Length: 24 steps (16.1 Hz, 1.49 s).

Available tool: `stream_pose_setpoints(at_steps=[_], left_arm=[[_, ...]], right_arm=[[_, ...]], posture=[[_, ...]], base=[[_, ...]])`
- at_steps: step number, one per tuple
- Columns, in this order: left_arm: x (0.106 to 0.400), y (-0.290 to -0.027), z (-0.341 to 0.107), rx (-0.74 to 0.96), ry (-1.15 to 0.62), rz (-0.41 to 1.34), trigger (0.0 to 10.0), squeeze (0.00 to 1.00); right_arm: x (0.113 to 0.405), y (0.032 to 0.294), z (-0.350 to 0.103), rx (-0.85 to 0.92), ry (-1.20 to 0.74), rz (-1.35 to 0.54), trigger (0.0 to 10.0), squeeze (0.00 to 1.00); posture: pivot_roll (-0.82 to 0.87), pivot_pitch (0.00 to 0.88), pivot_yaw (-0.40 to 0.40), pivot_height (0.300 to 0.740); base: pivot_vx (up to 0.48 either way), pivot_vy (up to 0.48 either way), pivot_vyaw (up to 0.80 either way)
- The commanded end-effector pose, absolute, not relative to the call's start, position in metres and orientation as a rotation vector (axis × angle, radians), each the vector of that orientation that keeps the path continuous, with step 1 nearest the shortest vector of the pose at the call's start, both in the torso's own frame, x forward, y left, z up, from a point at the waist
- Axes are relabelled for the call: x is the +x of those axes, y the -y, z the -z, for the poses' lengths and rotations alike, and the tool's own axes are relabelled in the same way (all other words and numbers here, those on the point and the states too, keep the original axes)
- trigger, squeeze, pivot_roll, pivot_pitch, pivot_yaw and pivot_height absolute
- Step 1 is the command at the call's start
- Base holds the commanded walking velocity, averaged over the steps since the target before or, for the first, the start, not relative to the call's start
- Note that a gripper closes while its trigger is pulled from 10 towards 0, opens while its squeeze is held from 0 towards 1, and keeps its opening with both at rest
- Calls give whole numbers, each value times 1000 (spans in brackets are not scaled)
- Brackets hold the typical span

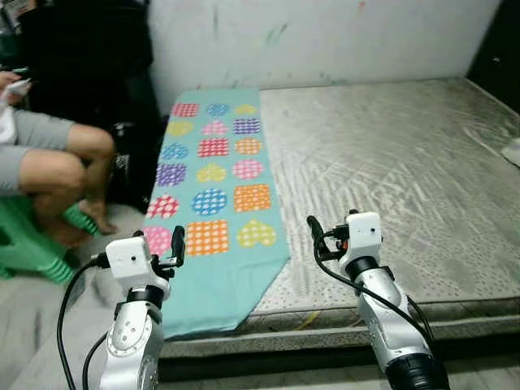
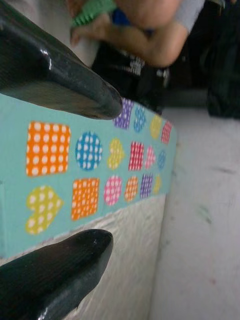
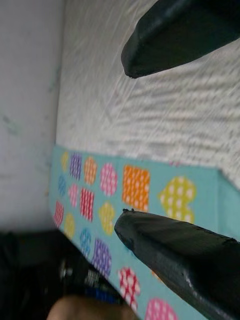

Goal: Clean up the room

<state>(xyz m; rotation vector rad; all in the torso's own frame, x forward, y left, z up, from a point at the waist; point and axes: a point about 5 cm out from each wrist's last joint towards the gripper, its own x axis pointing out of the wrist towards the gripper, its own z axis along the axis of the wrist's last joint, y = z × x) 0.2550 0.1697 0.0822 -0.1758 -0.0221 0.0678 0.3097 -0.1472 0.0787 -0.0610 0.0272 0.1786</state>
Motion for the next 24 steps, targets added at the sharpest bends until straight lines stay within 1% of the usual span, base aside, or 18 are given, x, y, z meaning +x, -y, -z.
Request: stream_pose_setpoints(at_steps=[1,5,13,24], left_arm=[[256,-169,-85,-174,29,-54,10000,0],[256,-167,-82,-171,15,-52,10000,0],[256,-165,-86,-169,45,-15,10000,0],[254,-164,-87,-177,48,7,10000,0]], right_arm=[[311,147,-79,-60,-28,-178,10000,0],[310,145,-78,-62,-30,-188,10000,0],[310,144,-77,-64,-33,-189,10000,0],[309,144,-75,-71,-38,-188,10000,0]], posture=[[-63,0,65,740],[-65,0,66,740],[-65,0,70,740],[-63,0,72,740]], base=[[0,480,-800],[0,480,-369],[0,0,0],[349,0,0]])
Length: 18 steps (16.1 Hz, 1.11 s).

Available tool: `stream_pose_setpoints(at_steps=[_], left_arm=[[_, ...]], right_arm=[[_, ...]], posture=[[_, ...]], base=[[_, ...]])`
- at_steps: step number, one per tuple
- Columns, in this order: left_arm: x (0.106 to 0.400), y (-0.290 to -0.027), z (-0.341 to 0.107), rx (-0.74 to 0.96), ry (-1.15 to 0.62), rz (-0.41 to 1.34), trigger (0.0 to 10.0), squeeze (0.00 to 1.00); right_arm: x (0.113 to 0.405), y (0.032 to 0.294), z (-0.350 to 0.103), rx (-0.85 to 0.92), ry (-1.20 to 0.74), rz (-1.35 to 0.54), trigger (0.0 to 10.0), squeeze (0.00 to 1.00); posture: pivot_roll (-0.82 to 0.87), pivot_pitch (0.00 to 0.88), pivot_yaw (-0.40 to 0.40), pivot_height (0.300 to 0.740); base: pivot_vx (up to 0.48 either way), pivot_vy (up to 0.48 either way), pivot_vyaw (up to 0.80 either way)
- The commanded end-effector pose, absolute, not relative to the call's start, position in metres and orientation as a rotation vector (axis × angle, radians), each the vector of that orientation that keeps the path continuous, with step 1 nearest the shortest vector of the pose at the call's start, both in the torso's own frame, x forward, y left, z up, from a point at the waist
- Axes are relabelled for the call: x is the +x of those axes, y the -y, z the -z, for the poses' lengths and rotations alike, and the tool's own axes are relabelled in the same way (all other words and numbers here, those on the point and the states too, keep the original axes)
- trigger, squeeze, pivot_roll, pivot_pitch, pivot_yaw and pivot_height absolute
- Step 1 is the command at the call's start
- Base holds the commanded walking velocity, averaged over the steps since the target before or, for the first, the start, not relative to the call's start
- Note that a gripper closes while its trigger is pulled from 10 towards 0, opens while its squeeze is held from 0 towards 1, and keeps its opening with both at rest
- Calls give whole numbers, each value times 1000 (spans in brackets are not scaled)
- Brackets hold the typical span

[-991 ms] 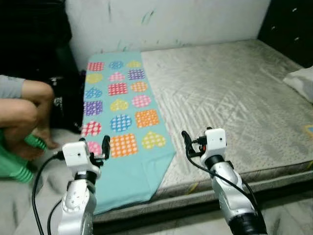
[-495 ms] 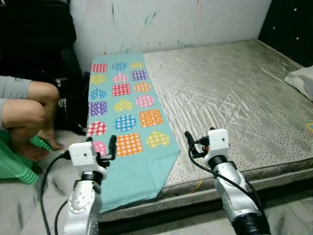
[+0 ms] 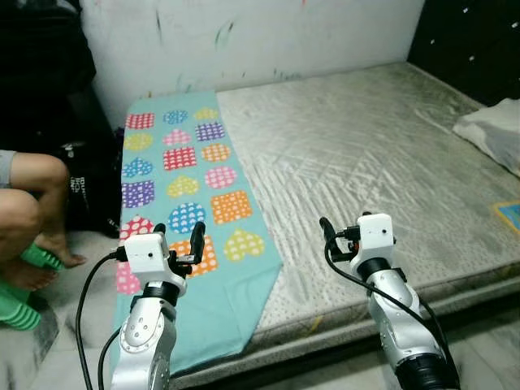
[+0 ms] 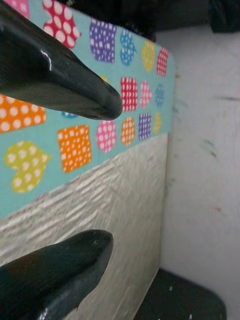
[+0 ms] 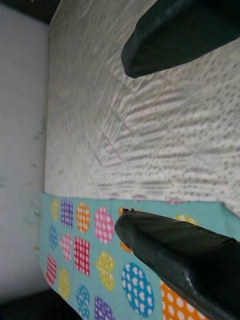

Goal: Clean up the room

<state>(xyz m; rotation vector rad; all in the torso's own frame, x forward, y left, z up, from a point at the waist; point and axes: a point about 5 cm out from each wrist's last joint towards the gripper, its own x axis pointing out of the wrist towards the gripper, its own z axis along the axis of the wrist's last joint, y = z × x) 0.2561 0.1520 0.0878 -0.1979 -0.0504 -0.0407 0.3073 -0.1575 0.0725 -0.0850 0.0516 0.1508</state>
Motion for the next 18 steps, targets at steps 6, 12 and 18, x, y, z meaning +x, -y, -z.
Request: stream_pose_setpoints(at_steps=[6,12,18], left_arm=[[254,-164,-84,-187,27,-30,10000,0],[255,-165,-86,-185,36,-35,10000,0],[256,-165,-86,-181,36,-34,10000,0]], right_arm=[[309,146,-74,-76,-43,-182,10000,0],[312,146,-76,-79,-34,-186,10000,0],[313,145,-77,-86,-34,-192,10000,0]], posture=[[-63,0,73,740],[-59,0,67,740],[-61,0,69,740]], base=[[109,0,0],[0,56,0],[0,467,0]])
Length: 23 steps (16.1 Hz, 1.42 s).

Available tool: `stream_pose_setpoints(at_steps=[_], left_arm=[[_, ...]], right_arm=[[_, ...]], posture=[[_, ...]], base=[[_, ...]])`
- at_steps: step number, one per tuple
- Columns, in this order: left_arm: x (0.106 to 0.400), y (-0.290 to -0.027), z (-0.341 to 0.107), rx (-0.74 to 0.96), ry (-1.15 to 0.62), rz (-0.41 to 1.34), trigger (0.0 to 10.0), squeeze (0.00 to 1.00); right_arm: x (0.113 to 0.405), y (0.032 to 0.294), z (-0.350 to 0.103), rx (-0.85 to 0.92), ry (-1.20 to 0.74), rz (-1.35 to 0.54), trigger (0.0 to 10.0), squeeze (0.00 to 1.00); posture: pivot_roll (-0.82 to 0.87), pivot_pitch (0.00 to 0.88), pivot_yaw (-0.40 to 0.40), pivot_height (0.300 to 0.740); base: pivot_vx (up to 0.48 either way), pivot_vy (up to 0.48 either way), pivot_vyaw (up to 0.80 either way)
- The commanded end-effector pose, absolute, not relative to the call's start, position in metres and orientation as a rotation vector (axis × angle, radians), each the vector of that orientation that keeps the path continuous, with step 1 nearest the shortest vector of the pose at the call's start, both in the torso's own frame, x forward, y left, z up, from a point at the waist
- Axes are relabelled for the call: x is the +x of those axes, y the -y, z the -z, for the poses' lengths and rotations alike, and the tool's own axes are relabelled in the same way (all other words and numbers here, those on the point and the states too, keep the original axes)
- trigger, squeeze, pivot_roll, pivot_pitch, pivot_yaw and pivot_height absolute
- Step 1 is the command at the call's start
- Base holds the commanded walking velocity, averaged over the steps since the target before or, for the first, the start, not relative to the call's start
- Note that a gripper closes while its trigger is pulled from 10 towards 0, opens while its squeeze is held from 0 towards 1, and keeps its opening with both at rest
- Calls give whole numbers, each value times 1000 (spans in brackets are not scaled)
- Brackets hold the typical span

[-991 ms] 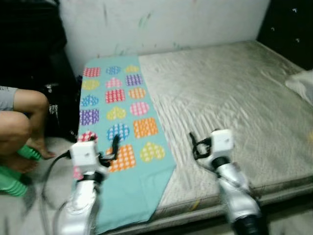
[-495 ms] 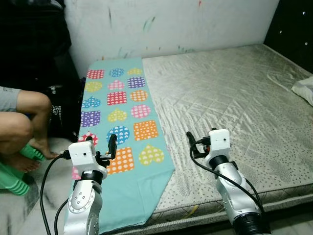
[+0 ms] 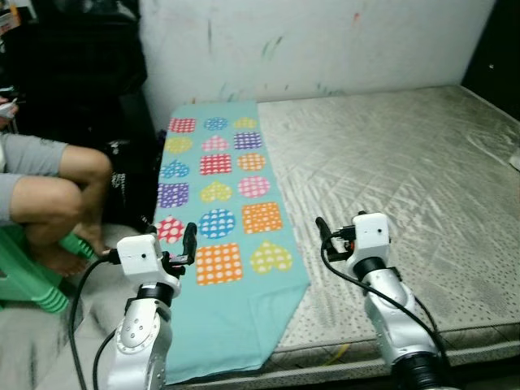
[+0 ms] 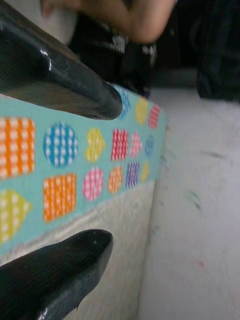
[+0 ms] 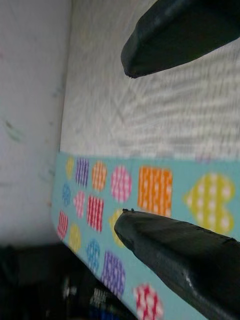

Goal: Clean up the room

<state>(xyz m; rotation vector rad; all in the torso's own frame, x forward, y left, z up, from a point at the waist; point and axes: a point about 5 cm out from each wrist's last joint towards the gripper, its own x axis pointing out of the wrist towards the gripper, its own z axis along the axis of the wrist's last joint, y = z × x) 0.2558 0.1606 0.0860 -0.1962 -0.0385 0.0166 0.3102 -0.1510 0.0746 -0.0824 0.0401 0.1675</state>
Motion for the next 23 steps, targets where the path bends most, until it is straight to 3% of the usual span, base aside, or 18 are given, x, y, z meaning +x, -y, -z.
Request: stream_pose_setpoints(at_steps=[1,4,14,18,23], left_arm=[[256,-165,-86,-180,35,-34,10000,0],[256,-165,-86,-181,34,-37,10000,0],[255,-166,-91,-166,46,-42,10000,0],[250,-186,-98,-136,55,-81,10000,0],[248,-190,-101,-123,51,-89,10000,0]], right_arm=[[313,145,-78,-103,-23,-186,10000,0],[314,145,-78,-98,-26,-190,10000,0],[311,144,-79,-98,-24,-196,10000,0],[307,148,-86,-76,-10,-170,10000,0],[309,154,-96,-73,10,-150,10000,0]], posture=[[-61,0,69,740],[-59,0,68,740],[-63,0,62,740],[-54,59,69,740],[-53,79,77,740]], base=[[0,480,0],[0,480,0],[0,0,0],[0,0,0],[0,0,-160]])
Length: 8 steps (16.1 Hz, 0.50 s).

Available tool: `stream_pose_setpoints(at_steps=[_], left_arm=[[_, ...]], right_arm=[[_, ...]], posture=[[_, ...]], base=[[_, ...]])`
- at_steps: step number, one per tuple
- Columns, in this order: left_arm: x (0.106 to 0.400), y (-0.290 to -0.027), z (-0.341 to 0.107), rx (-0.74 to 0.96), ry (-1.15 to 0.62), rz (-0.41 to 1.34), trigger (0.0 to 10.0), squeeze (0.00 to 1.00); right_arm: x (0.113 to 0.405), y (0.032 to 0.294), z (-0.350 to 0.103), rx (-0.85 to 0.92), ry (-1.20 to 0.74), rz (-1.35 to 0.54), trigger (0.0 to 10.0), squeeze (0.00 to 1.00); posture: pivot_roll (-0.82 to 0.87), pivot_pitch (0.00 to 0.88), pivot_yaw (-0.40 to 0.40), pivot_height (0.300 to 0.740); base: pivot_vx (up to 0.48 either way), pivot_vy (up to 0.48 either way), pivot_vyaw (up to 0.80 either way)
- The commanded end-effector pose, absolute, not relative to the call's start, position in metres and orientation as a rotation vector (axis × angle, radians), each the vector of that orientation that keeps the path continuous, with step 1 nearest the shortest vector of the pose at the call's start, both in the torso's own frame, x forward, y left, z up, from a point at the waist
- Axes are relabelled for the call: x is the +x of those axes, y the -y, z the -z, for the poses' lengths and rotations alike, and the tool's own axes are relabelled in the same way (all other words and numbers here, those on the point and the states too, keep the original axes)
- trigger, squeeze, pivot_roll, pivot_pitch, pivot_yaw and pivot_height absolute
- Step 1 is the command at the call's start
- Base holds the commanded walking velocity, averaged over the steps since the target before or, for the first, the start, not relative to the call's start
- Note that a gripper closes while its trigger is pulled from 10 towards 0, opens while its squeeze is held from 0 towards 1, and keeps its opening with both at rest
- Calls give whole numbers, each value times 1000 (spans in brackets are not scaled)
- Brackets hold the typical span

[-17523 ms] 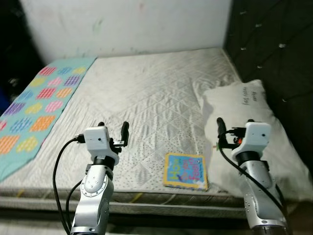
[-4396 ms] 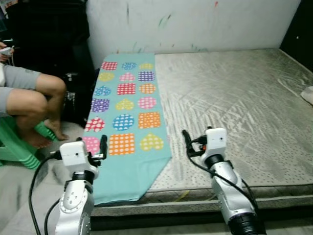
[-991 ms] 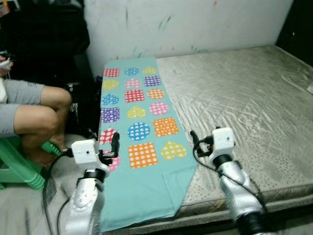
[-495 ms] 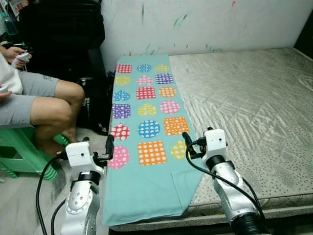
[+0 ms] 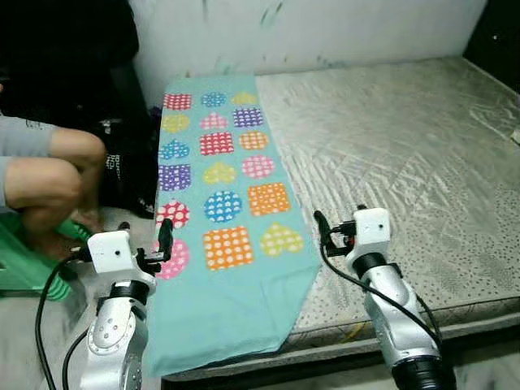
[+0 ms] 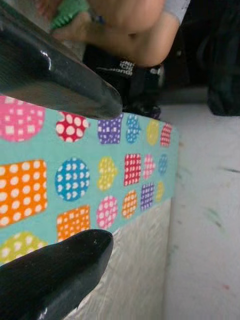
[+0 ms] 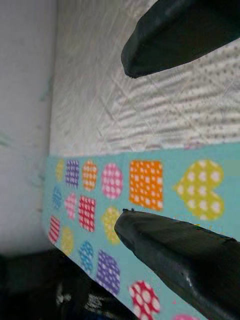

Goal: Clean up the room

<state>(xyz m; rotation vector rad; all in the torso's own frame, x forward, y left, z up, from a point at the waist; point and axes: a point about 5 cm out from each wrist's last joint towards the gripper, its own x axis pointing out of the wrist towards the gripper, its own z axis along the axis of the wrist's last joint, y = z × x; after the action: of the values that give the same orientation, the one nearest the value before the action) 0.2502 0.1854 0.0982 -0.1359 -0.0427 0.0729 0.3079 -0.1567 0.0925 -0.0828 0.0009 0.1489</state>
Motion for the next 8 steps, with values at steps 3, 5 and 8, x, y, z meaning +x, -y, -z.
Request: stream_pose_setpoints(at_steps=[3,5,8], left_arm=[[247,-190,-107,-124,55,-83,10000,0],[246,-192,-109,-121,53,-80,10000,0],[244,-197,-111,-105,40,-81,10000,0]], right_arm=[[306,164,-100,-76,16,-123,10000,0],[303,170,-103,-72,32,-106,10000,0],[296,181,-104,-73,26,-93,10000,0]], posture=[[-54,105,86,740],[-53,126,95,740],[-53,155,99,740]], base=[[0,0,0],[0,0,0],[0,0,0]])
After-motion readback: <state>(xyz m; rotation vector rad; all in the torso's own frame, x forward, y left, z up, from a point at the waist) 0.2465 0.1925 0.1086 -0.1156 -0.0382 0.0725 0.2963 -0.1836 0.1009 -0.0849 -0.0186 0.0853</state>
